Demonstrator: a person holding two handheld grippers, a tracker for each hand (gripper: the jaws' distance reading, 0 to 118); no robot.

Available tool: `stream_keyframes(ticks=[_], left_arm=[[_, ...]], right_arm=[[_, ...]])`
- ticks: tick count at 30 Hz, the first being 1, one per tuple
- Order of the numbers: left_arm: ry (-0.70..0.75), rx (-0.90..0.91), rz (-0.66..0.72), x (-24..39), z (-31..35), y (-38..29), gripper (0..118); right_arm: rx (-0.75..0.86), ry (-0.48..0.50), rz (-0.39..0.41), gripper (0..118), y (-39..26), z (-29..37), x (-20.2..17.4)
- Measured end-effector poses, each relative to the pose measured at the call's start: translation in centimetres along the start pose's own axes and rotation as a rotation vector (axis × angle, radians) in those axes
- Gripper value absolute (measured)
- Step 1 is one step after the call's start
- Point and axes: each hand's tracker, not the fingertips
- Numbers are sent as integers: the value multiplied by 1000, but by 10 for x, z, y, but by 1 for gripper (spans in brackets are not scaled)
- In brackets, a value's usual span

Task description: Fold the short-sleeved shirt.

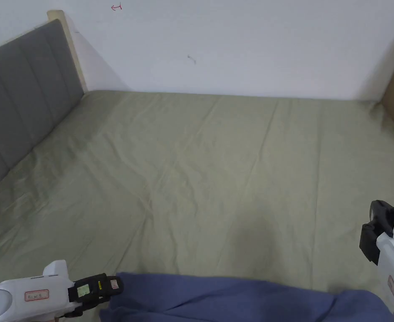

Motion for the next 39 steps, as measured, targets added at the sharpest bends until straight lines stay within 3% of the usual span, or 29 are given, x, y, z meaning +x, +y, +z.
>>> stream_keyframes(ticks=[5, 9, 13, 16, 18, 23, 29, 34, 39], left_arm=[[-22, -69, -7, 13, -16, -6, 83], [-48, -105, -1, 21, -27, -17, 51], [-53, -121, 5, -2, -39, -8, 41], [-57, -126, 39, -3, -40, -6, 19], [-26, -103, -4, 4, -40, -9, 12], [70, -52, -169, 46, -19, -12, 9], [76, -7, -170, 61, 22, 5, 8], [210, 41, -183, 41, 54, 19, 8], [248, 43, -237, 61, 61, 12, 8]], right_arm=[[-34, -3, 13, 0, -8, -7, -5], [-51, -4, 19, 0, -11, -10, -4], [-55, -15, 23, 0, -11, -9, 1], [-52, -22, 22, 0, -9, -6, 6], [-49, -28, 20, 0, -8, -4, 9], [-36, -34, 8, 0, -4, 2, 15], [-1, -32, -5, 0, 3, 12, 23], [21, -25, -26, 0, 6, 20, 30], [32, -17, -34, 0, 5, 26, 37]])
